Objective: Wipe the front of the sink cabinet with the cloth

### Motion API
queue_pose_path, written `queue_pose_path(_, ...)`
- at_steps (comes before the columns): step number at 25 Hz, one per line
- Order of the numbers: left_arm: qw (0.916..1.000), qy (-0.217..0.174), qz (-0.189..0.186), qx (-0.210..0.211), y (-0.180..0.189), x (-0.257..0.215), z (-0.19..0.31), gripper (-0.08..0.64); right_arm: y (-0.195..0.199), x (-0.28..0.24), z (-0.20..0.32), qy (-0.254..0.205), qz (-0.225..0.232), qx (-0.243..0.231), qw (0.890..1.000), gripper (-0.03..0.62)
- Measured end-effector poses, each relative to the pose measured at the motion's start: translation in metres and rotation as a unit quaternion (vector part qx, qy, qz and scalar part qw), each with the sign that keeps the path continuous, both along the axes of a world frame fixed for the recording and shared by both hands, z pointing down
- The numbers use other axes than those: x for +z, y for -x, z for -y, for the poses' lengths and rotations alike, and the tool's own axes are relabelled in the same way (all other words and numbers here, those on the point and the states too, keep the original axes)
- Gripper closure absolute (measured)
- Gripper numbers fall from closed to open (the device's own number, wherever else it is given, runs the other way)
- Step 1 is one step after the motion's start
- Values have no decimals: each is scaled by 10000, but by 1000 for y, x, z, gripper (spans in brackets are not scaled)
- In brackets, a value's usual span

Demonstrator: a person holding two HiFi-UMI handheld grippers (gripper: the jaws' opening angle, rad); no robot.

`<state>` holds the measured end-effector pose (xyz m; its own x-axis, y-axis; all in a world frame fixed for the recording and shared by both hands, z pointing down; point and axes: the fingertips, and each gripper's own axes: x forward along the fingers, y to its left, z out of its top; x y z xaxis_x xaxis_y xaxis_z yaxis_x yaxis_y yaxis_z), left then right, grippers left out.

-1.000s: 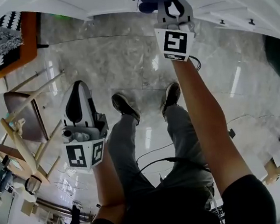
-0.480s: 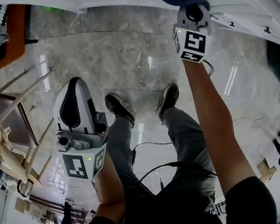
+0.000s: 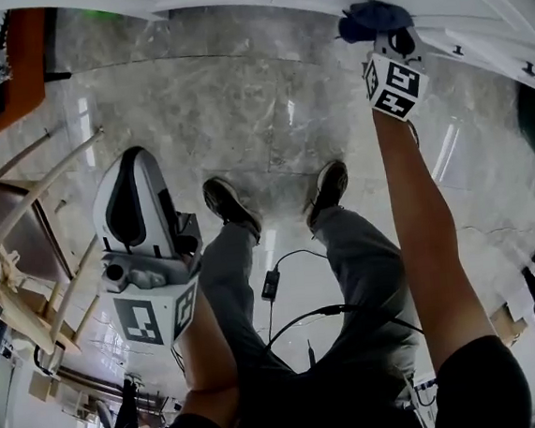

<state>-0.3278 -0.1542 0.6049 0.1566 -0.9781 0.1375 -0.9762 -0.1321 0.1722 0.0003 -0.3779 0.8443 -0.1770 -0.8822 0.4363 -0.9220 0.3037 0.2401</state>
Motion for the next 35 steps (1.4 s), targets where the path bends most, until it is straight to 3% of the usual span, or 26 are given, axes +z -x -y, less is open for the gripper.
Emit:
queue_pose_path(3,10000,39,21,-18,5,3,1,557,12,28,-1,323,-19,83,9994,566)
queue_pose_path(8,10000,9,74,-50,10,0,3,557,103,46,-4,697,391,-624,9948,566)
queue_pose_path(13,9998,-8,22,-220,30,-7,-5,557,174,-7,-27,345,627,-1514,9859,566)
queue_pose_path(17,9992,-128,54,-363,43,-15,-13,557,212,-33,-27,75,888,-1591,9832,566)
queue_pose_path(25,9970,-91,33,-768,78,-5,-38,557,376,11,-26,680,1236,-2170,9659,566)
queue_pose_path(27,9965,-80,0,-831,83,-2,-42,557,379,22,-25,873,1297,-2076,9656,566)
queue_pose_path(30,9961,-114,-83,-873,89,-2,-44,557,333,25,-21,834,1158,-1726,9746,566)
queue_pose_path(33,9956,-190,-183,-895,92,-7,-43,557,276,-2,-17,451,968,-1411,9842,566)
queue_pose_path(35,9956,-216,-240,-876,92,-7,-40,557,269,-37,-16,45,875,-1563,9838,566)
